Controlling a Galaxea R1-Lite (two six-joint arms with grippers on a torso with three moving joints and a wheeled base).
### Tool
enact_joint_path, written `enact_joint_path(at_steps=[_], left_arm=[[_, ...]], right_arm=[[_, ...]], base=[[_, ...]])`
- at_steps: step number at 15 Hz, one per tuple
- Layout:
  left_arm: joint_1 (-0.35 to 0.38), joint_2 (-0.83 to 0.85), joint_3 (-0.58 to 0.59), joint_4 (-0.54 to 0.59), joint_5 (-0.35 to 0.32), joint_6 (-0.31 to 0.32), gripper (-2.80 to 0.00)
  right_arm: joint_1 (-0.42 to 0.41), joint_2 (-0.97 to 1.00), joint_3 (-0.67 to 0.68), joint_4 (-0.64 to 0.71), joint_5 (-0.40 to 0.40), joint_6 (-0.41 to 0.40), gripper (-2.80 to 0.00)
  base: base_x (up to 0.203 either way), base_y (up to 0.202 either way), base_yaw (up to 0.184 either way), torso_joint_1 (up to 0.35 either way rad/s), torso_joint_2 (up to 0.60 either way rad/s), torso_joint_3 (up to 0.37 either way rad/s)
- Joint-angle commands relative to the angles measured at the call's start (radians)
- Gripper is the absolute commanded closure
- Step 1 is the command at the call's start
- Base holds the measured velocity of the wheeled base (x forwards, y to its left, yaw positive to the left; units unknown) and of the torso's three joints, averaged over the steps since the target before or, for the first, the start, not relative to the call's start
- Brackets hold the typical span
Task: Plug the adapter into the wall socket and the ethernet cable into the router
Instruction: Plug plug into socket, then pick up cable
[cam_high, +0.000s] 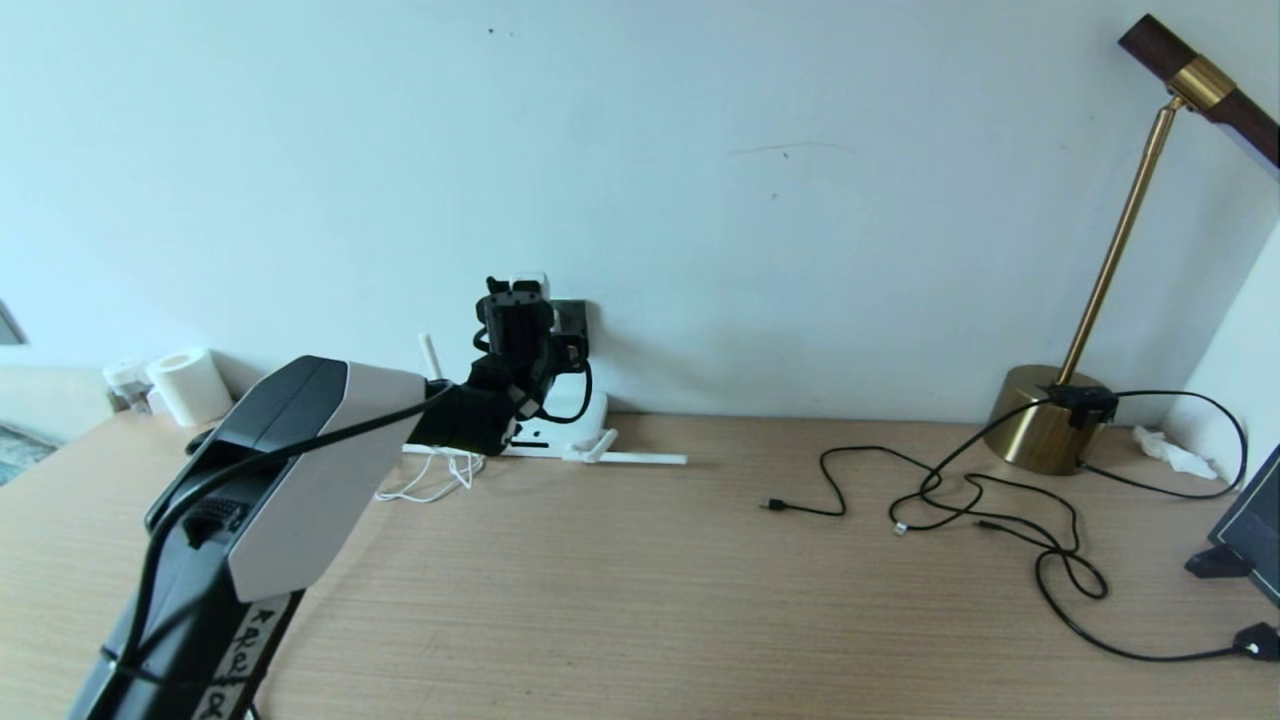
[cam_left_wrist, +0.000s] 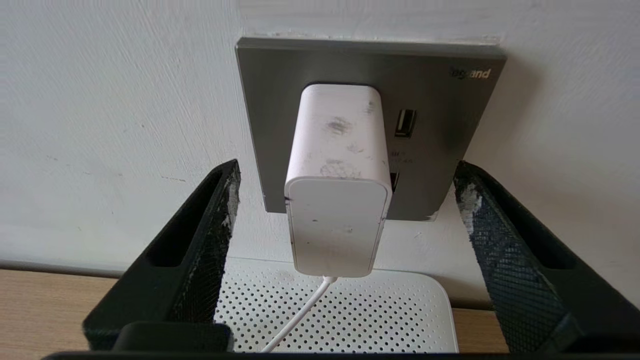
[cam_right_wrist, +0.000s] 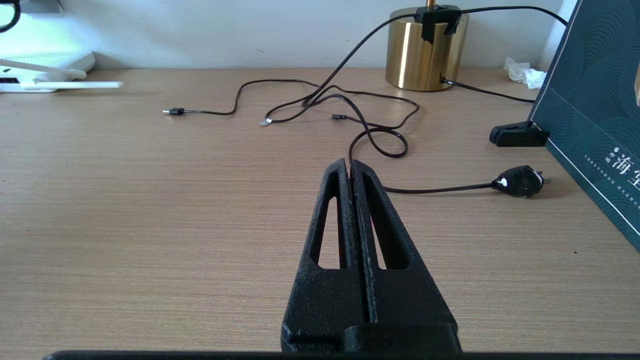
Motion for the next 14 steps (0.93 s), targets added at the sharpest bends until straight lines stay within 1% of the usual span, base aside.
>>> enact_joint_path(at_steps=[1, 2, 4, 5, 7, 9, 10, 12, 14], left_arm=[[0.000, -0.003, 0.007, -0.006, 0.003, -0.001, -2.80], [-0.001, -0.007, 0.014, -0.009, 0.003, -0.002, -2.80], [-0.006, -0.034, 0.068, -0.027, 0.003, -0.008, -2.80], [-0.011, -0.067, 0.130, -0.044, 0.004, -0.011, -2.80], [-0.019, -0.158, 0.295, -0.085, 0.001, -0.014, -2.80], [-0.026, -0.259, 0.481, -0.159, -0.009, -0.015, -2.80], [-0.028, -0.304, 0.566, -0.209, -0.013, -0.014, 0.00], [-0.031, -0.424, 0.747, -0.281, -0.022, -0.013, 0.00], [-0.032, -0.575, 0.880, -0.310, -0.048, -0.009, 0.00]], right_arm=[[0.000, 0.000, 0.011, 0.000, 0.000, 0.000, 0.00], [0.000, 0.000, 0.011, 0.000, 0.000, 0.000, 0.00], [0.000, 0.000, 0.011, 0.000, 0.000, 0.000, 0.00], [0.000, 0.000, 0.011, 0.000, 0.000, 0.000, 0.00], [0.000, 0.000, 0.011, 0.000, 0.000, 0.000, 0.00], [0.000, 0.000, 0.011, 0.000, 0.000, 0.000, 0.00], [0.000, 0.000, 0.011, 0.000, 0.000, 0.000, 0.00], [0.000, 0.000, 0.011, 0.000, 0.000, 0.000, 0.00], [0.000, 0.000, 0.011, 0.000, 0.000, 0.000, 0.00]], base=[[0.000, 0.000, 0.000, 0.000, 0.00, 0.000], [0.000, 0.000, 0.000, 0.000, 0.00, 0.000], [0.000, 0.000, 0.000, 0.000, 0.00, 0.000], [0.000, 0.000, 0.000, 0.000, 0.00, 0.000], [0.000, 0.000, 0.000, 0.000, 0.00, 0.000], [0.000, 0.000, 0.000, 0.000, 0.00, 0.000], [0.000, 0.000, 0.000, 0.000, 0.00, 0.000], [0.000, 0.000, 0.000, 0.000, 0.00, 0.000], [0.000, 0.000, 0.000, 0.000, 0.00, 0.000]])
